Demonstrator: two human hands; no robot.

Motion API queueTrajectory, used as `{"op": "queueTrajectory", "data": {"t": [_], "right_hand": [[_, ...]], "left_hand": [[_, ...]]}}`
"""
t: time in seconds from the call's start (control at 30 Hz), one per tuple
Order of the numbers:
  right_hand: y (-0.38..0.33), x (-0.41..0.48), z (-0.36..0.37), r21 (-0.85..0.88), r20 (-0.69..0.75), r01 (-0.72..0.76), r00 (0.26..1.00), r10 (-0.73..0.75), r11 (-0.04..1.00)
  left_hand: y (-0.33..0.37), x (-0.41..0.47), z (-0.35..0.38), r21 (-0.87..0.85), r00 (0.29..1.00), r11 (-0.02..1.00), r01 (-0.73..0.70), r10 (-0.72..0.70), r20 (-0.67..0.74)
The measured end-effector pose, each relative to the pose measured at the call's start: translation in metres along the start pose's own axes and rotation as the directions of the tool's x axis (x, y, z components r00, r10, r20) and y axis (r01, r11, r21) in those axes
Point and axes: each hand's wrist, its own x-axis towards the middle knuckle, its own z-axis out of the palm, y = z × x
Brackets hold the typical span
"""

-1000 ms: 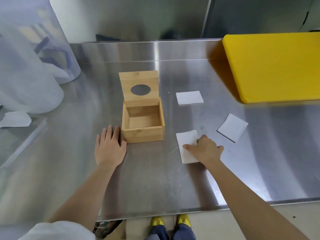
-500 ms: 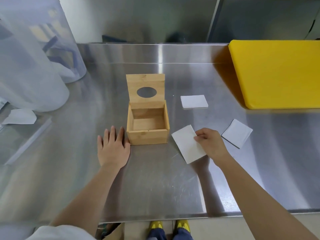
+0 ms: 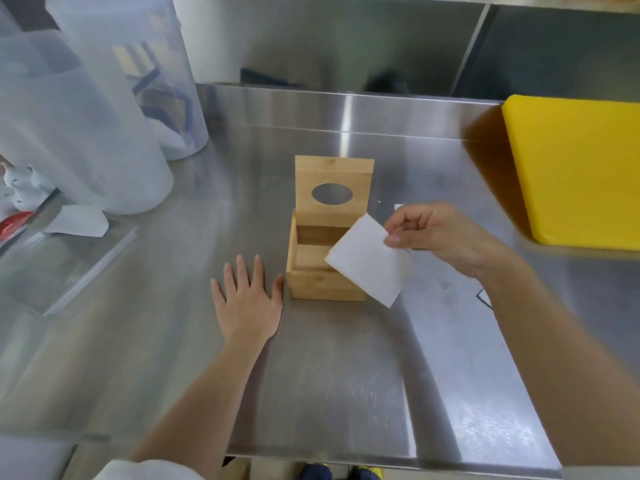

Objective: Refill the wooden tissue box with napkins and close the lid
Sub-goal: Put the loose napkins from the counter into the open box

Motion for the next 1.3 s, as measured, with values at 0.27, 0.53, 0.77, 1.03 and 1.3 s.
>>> {"op": "queueTrajectory", "data": {"t": [0.27,0.53,0.77,1.03,1.3], "right_hand": [[0.000,0.066,0.040,-0.369,0.190,-0.028,0.976,0.105,0.929],[0.025,0.092,0.075,-0.818,0.092,0.072,0.996,0.007,0.571],[0.031,0.099,0.086,-0.879,0.048,0.042,0.999,0.002,0.475],[0.034,0.097,0.088,-0.907,0.057,0.052,0.998,0.000,0.417],[0.012,0.056,0.046,-0.649,-0.168,-0.004,0.976,-0.139,0.761]], "left_hand": [[0.002,0.001,-0.001,0.012,1.000,1.000,-0.007,0.008,-0.010],[0.003,0.004,0.002,0.014,1.000,1.000,0.003,-0.003,-0.018],[0.003,0.005,0.003,0.023,0.999,1.000,-0.007,0.008,-0.031],[0.003,0.004,0.003,0.036,0.999,0.999,-0.016,0.017,-0.033],[0.004,0.003,0.002,0.032,1.000,0.999,-0.019,0.020,-0.016]]}}
